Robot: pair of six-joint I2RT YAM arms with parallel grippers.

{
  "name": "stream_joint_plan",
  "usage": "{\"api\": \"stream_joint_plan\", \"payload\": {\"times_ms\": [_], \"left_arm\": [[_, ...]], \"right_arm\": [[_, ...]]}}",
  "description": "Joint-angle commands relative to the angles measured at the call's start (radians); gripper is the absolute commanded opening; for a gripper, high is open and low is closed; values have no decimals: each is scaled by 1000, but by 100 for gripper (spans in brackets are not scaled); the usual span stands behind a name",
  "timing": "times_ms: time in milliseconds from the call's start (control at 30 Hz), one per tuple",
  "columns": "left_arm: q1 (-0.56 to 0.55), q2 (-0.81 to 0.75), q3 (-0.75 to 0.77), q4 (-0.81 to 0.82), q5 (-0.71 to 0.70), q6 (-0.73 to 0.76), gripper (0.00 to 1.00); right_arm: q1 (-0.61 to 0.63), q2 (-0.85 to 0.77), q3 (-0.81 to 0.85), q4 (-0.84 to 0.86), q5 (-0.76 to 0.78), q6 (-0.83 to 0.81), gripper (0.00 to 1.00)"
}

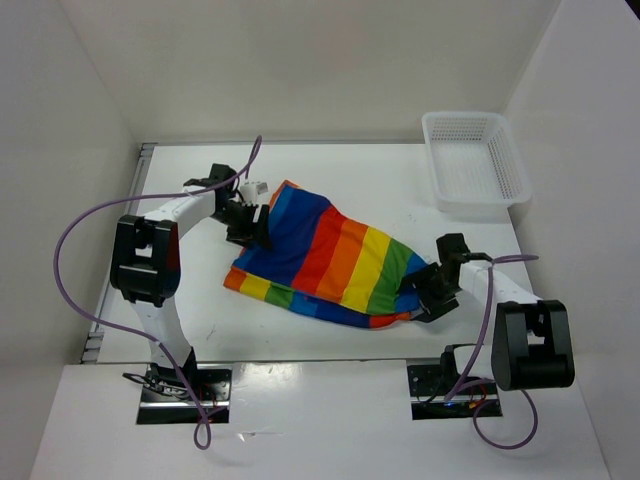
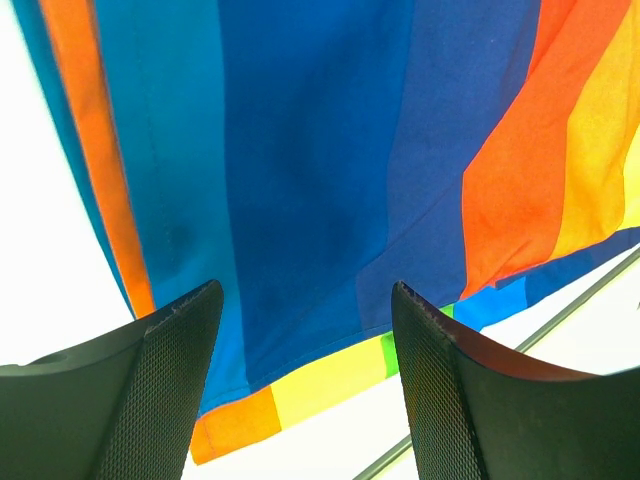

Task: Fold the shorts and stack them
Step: Fold the shorts

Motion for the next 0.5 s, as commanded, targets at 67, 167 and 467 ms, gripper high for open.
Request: {"api": "stream_joint_plan", "payload": {"times_ms": [67, 167, 467], "left_arm": [[8, 28, 29, -1, 32, 24, 75], [8, 28, 29, -1, 32, 24, 75], [17, 55, 29, 27, 41, 24, 75]], "right_arm": [[4, -11, -43, 81, -27, 63, 72], [4, -21, -52, 112, -27, 107, 61], [4, -64, 41, 126, 42, 72, 0]]}}
